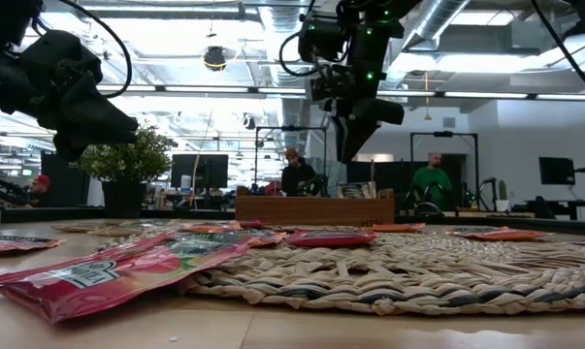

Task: Pick & Place Tea
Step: Put the brown tea bag into the right section of the wooden organizer

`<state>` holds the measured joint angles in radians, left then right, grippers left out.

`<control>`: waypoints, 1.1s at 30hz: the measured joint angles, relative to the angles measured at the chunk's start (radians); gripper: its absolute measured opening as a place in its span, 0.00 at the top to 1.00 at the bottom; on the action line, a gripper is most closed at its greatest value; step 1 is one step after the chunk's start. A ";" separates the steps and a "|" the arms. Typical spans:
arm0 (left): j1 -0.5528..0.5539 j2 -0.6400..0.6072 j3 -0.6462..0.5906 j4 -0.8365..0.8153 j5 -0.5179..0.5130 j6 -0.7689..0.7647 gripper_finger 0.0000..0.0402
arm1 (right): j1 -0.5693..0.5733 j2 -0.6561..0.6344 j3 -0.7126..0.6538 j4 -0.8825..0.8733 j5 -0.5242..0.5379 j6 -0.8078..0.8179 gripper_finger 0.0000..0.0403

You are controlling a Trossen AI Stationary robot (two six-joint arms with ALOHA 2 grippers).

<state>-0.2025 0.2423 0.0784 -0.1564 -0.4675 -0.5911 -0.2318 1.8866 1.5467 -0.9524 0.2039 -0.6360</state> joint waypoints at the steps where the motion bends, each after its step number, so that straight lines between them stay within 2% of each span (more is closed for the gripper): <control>1: 0.000 0.000 0.000 0.000 0.000 0.000 0.70 | 0.000 0.000 -0.002 0.001 -0.005 -0.002 0.83; 9: 0.000 0.000 0.000 0.000 0.000 0.000 0.70 | 0.000 0.000 -0.068 0.028 -0.014 -0.027 0.83; 33: 0.000 0.000 0.000 0.000 0.000 0.000 0.70 | -0.030 0.000 -0.112 0.109 0.006 -0.045 0.83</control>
<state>-0.2024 0.2420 0.0784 -0.1562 -0.4675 -0.5911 -0.2615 1.8870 1.4351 -0.8430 0.2100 -0.6815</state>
